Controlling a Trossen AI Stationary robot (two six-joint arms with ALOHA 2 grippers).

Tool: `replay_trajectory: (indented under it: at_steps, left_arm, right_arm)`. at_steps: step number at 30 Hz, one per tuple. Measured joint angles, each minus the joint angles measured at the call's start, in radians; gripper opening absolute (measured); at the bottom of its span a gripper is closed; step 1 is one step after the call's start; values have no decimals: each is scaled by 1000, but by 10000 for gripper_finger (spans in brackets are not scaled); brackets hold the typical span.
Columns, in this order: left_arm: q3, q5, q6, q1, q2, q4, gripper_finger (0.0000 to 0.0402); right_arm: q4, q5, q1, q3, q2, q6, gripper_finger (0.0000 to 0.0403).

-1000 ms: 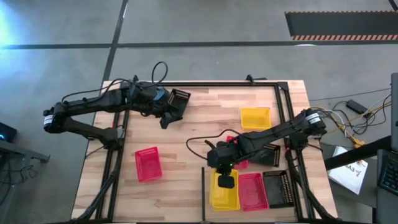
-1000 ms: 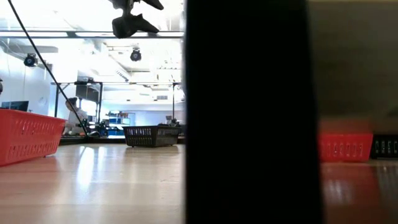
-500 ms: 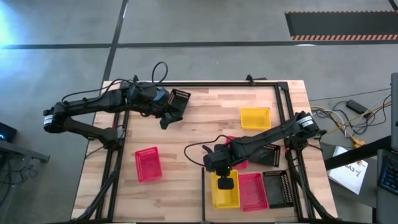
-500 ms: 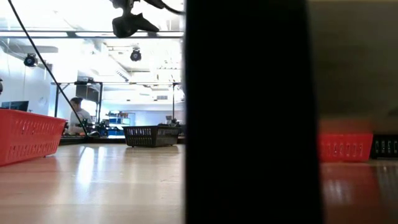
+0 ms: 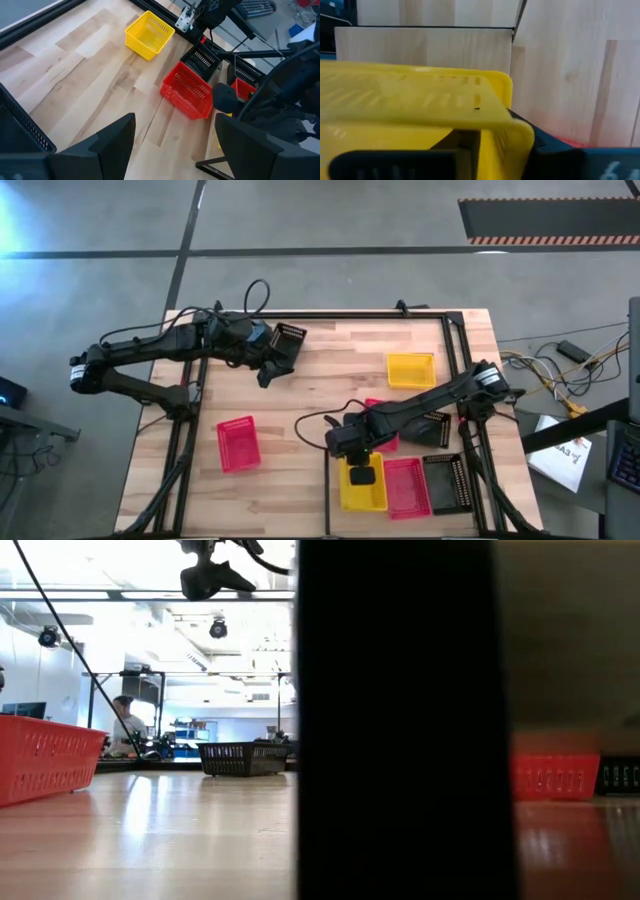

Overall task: Stack baskets on shelf by color
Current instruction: Stack the left yellow bin on top of the yellow bin on the shelf, then stack the right red bin on top of the red bin on the shelf

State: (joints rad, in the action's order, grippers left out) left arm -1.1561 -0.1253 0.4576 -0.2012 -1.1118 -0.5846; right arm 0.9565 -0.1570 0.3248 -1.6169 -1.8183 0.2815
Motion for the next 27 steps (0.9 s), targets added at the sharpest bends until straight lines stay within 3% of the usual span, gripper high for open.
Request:
replay_trajectory:
  at_steps: [7, 17, 24, 27]
  left_arm:
    - [0, 1, 0, 0, 0, 0, 258]
    - [0, 1, -1, 0, 0, 0, 258]
    - [0, -1, -1, 2, 0, 0, 258]
    - [0, -1, -2, 7, 0, 0, 258]
  right_arm:
    - [25, 0, 0, -88, 17, 6, 93]
    - [67, 17, -4, -102, 18, 69, 19]
    - [301, 249, -35, -60, 118, 142, 19]
    - [332, 272, -65, 23, 194, 186, 27]
